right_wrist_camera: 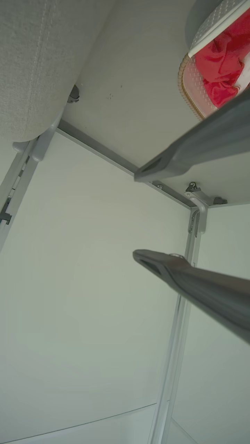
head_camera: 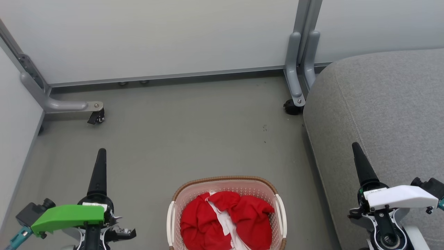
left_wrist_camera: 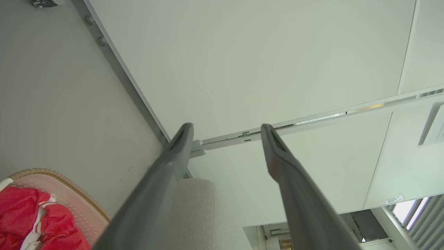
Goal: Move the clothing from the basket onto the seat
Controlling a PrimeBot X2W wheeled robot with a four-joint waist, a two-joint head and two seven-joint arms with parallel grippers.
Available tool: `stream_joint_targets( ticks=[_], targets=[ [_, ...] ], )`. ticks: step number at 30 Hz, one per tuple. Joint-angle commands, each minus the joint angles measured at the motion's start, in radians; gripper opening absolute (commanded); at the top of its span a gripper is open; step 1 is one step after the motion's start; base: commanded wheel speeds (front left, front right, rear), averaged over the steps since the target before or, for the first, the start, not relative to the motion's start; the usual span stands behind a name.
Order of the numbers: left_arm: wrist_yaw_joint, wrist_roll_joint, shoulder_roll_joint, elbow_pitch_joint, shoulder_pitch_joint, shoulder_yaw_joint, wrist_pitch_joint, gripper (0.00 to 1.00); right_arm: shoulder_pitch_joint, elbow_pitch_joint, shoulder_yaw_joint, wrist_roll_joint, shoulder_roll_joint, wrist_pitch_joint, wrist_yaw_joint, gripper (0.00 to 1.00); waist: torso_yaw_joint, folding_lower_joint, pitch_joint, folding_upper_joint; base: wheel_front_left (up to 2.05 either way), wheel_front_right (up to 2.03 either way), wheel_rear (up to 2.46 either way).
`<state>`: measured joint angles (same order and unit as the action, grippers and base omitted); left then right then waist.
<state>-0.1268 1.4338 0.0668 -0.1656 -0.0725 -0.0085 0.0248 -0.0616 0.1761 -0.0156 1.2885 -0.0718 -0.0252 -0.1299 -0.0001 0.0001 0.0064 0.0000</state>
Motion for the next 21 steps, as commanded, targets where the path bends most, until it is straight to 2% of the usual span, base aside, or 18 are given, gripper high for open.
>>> stream_joint_targets(
  ticks=[1, 14, 21],
  targets=[
    [-0.002, -0.047, 0.012, 0.024, -0.016, -0.002, 0.011, 1.00, -0.005, -0.024, 0.006, -0.053, -0.007, -0.011, -0.001, 1.00, 0.000, -0.0001, 0.000, 0.0000, 0.00, 0.00, 0.00],
    [-0.003, -0.351, 0.015, 0.062, 0.009, -0.025, 0.057, 1.00, 0.009, -0.057, 0.039, -0.391, -0.008, -0.057, -0.001, 1.00, 0.001, -0.0001, -0.007, 0.0000, 0.00, 0.00, 0.00],
    [-0.003, -0.468, 0.012, 0.059, 0.023, -0.032, 0.078, 1.00, 0.024, -0.062, 0.059, -0.516, -0.010, -0.078, -0.001, 1.00, 0.000, -0.0001, -0.011, 0.0000, 0.00, 0.00, 0.00]
  ],
)
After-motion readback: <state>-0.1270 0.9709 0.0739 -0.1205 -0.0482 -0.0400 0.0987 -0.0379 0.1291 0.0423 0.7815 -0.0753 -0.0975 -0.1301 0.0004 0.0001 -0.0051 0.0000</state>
